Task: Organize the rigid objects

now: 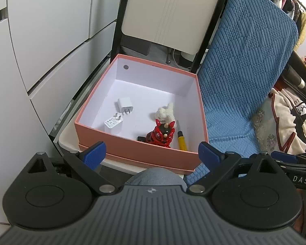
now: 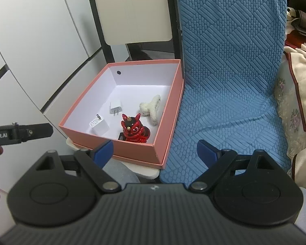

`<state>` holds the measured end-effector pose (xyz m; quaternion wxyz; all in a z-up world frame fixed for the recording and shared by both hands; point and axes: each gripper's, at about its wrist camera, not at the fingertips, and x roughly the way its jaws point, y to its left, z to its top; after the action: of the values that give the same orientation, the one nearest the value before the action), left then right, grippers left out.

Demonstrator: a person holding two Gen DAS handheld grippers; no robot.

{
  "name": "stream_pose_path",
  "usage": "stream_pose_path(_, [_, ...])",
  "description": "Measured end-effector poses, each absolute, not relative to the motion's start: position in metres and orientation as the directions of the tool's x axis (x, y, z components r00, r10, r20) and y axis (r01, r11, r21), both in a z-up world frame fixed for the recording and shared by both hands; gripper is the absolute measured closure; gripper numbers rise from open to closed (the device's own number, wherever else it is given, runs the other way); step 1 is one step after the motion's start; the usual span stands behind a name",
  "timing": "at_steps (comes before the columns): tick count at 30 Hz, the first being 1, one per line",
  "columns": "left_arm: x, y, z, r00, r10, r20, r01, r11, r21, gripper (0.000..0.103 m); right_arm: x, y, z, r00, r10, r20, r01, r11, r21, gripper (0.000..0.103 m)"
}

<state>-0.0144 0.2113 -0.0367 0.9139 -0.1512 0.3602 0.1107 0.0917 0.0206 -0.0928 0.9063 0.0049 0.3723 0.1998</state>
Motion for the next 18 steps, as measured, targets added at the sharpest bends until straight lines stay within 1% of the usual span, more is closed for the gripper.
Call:
stream_pose_path(13, [-0.0157, 0.2088, -0.0387, 0.721, 0.086, -0.688, -0.307, 0.929, -0.206, 0.004, 0.0902, 0.0206, -0.0903, 0.650, 0.366, -0.666, -0.358, 0.921, 0.156, 0.013])
stream_pose_path(18, [-0.0170, 0.2065, -0.0382, 0.727, 0.093, -0.681, -0.298, 0.935, -0.191, 0.004, 0.0881, 0.0229, -0.0904, 0.656, 0.359, -0.664, -0.356, 0.923, 0.147, 0.012])
